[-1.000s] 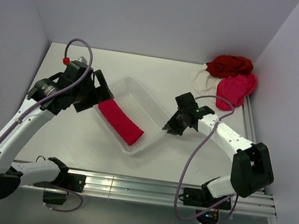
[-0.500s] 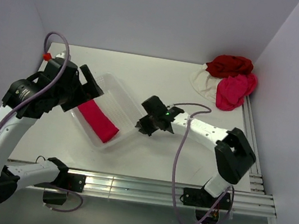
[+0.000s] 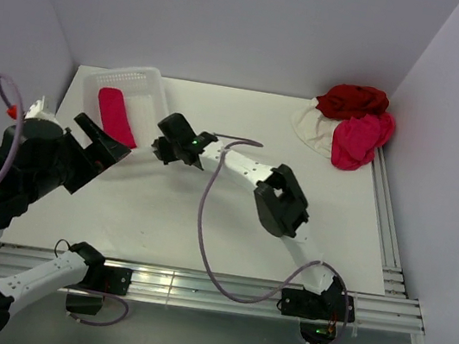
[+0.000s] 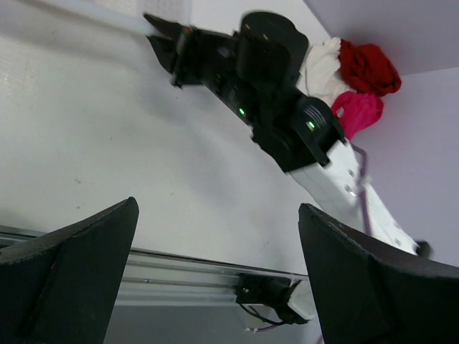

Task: Roll the t-shirts
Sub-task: Place the rolled tshirt into the container

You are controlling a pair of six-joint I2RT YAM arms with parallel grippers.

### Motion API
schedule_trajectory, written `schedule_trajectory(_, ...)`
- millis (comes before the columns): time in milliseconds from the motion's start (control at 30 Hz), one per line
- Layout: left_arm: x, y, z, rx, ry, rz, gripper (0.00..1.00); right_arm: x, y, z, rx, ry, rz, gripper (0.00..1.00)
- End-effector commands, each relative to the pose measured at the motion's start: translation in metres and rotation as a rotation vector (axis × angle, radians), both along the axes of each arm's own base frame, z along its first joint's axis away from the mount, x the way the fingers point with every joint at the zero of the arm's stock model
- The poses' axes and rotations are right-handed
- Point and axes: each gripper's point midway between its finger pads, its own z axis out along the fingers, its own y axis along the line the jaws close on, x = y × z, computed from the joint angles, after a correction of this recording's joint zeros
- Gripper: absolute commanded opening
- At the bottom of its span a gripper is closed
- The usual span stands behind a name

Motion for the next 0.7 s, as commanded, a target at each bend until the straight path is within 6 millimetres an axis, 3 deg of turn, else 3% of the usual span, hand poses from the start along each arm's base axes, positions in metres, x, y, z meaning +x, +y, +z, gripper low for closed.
schedule_trajectory(0,-0.013,0.012,-0.002,-0.048,0.001,0.066,1.00,0.026,0.043,0.043,0.168,-0.019,-0.047,0.00)
schedule_trajectory(133,-0.020,0.018,-0.003,-0.088,-0.023,0.099,1.00,0.037,0.072,0.027,0.249,-0.018,-0.049,0.00)
schedule_trajectory(200,-0.023,0.022,-0.004,-0.094,-0.034,0.115,1.00,0.029,0.088,0.022,0.297,-0.012,-0.025,0.12)
schedule_trajectory(233,-0.023,0.023,-0.003,-0.094,-0.039,0.118,1.00,0.029,0.099,0.013,0.328,-0.012,-0.011,0.29)
schedule_trajectory(300,-0.023,0.025,-0.001,-0.092,-0.044,0.123,0.99,0.025,0.117,0.029,0.391,-0.042,0.049,0.41)
schedule_trajectory(367,-0.020,0.024,0.000,-0.084,-0.043,0.124,1.00,0.018,0.125,0.029,0.400,-0.062,0.117,0.52)
schedule_trajectory(400,-0.018,0.023,0.001,-0.082,-0.048,0.123,0.99,0.017,0.128,0.044,0.444,-0.109,0.151,0.53)
schedule_trajectory(433,-0.017,0.023,0.002,-0.079,-0.050,0.124,0.99,0.015,0.125,0.068,0.456,-0.168,0.182,0.57)
schedule_trajectory(467,-0.013,0.022,0.001,-0.075,-0.048,0.126,1.00,0.011,0.119,0.060,0.433,-0.170,0.198,0.59)
schedule_trajectory(533,-0.009,0.020,0.002,-0.070,-0.056,0.121,0.99,0.006,0.112,0.097,0.465,-0.252,0.283,0.59)
schedule_trajectory(600,-0.001,0.016,0.003,-0.060,-0.063,0.116,1.00,0.003,0.096,0.098,0.413,-0.274,0.340,0.60)
schedule_trajectory(633,0.002,0.015,0.002,-0.055,-0.063,0.114,1.00,-0.007,0.086,0.129,0.432,-0.297,0.377,0.62)
schedule_trajectory(667,0.007,0.012,0.000,-0.046,-0.055,0.109,1.00,-0.014,0.074,0.113,0.389,-0.268,0.392,0.68)
